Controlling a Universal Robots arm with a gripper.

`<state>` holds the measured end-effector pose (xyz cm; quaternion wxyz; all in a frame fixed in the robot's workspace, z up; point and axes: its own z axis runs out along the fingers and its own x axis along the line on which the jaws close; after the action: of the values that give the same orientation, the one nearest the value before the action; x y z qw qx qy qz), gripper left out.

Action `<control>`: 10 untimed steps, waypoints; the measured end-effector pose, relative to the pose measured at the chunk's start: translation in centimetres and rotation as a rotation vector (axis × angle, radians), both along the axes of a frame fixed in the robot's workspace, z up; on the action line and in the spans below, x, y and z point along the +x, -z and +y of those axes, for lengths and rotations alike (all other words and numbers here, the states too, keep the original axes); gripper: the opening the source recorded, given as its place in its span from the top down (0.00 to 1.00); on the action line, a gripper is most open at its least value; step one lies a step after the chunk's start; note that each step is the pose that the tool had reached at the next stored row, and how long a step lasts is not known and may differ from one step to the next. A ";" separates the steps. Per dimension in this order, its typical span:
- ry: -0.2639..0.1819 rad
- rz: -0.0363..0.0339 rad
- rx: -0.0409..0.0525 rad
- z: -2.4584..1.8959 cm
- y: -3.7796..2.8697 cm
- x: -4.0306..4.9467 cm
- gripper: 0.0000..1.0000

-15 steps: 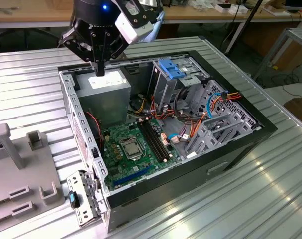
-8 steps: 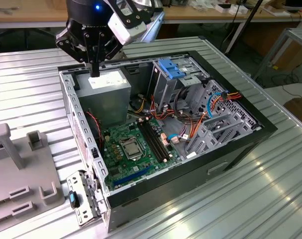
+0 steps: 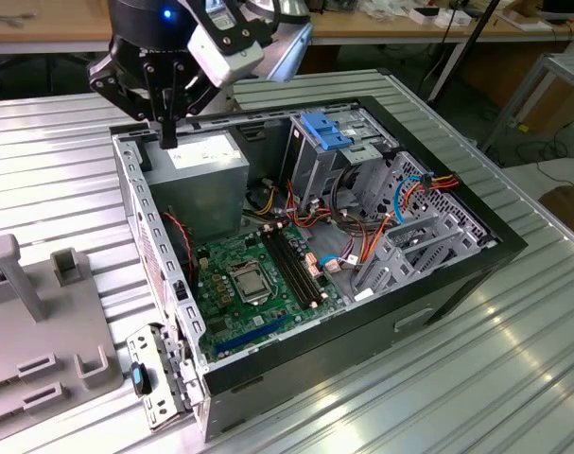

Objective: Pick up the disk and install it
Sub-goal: 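Reach for the disk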

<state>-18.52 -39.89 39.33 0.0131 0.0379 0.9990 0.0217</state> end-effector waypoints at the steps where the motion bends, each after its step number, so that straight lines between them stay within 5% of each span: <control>1: 0.000 0.0000 0.0000 0.00 0.00 -0.26 0.89; 10: 0.000 0.0000 0.0000 0.22 0.00 -3.55 0.89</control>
<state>-22.07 -39.67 39.33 0.0131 0.0379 0.9990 0.0217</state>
